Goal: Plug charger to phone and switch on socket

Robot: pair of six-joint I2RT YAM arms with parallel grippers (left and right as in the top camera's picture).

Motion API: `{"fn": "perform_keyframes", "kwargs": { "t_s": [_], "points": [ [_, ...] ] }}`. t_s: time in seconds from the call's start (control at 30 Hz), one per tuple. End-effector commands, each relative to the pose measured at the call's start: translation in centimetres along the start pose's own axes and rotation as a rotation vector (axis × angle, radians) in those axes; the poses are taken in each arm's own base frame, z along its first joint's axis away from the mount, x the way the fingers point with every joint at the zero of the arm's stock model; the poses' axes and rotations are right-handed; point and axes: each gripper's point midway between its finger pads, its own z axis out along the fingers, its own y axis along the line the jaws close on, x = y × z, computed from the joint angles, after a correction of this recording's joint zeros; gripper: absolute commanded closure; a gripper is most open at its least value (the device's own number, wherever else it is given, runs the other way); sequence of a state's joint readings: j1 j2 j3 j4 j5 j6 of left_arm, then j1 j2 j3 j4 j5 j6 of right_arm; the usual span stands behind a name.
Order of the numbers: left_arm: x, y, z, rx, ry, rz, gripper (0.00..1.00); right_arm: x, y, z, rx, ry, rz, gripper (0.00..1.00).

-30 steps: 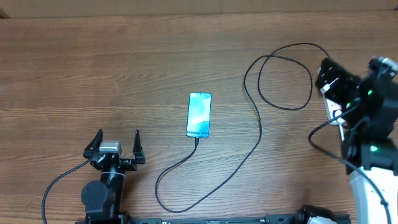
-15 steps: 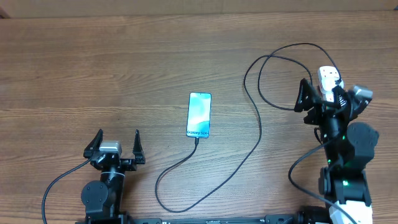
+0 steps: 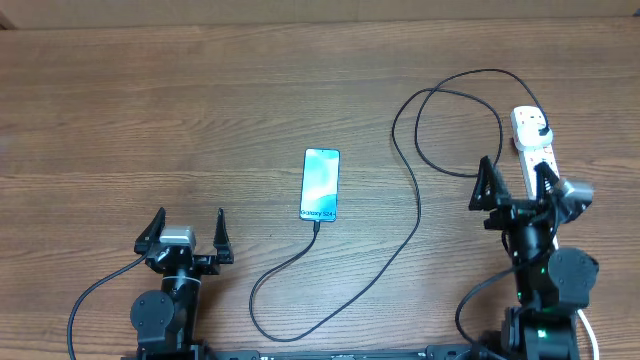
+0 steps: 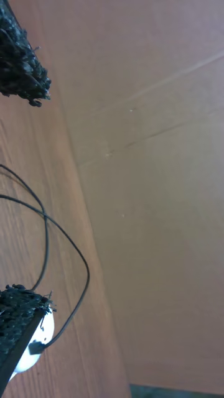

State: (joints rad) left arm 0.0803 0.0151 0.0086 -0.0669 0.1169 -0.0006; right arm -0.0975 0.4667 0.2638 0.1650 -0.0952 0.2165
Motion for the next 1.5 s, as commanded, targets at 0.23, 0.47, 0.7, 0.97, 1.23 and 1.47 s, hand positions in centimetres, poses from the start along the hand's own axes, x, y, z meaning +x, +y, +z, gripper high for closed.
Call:
{"fn": "perform_keyframes", "kwargs": {
  "t_s": [0.23, 0.47, 0.7, 0.97, 1.23, 1.47],
  "points": [
    [-0.1, -0.1, 0.0, 0.006, -0.007, -0.006, 0.00, 2.3, -0.5, -2.6, -0.014, -0.090, -0.022, 0.00],
    [-0.1, -0.1, 0.0, 0.006, -0.007, -0.006, 0.01, 3.9, -1.2, -3.5, 0.003, -0.101, -0.025, 0.00],
    [-0.1, -0.1, 0.0, 0.006, -0.007, -0.006, 0.01, 5.1, -2.2, -3.7, 0.050, -0.057, -0.047, 0.00],
    [-0.1, -0.1, 0.0, 0.006, -0.007, -0.006, 0.00, 7.1, -2.7, -3.7, 0.068, 0.025, -0.094, 0.00],
    [-0.1, -0.1, 0.0, 0.006, -0.007, -0.006, 0.00, 7.3, -1.8, -3.7, 0.014, 0.035, -0.194, 0.00],
    [-0.1, -0.1, 0.0, 0.006, -0.007, -0.006, 0.00, 7.3, -1.6, -3.7, 0.003, 0.036, -0.205, 0.00]
  ]
}}
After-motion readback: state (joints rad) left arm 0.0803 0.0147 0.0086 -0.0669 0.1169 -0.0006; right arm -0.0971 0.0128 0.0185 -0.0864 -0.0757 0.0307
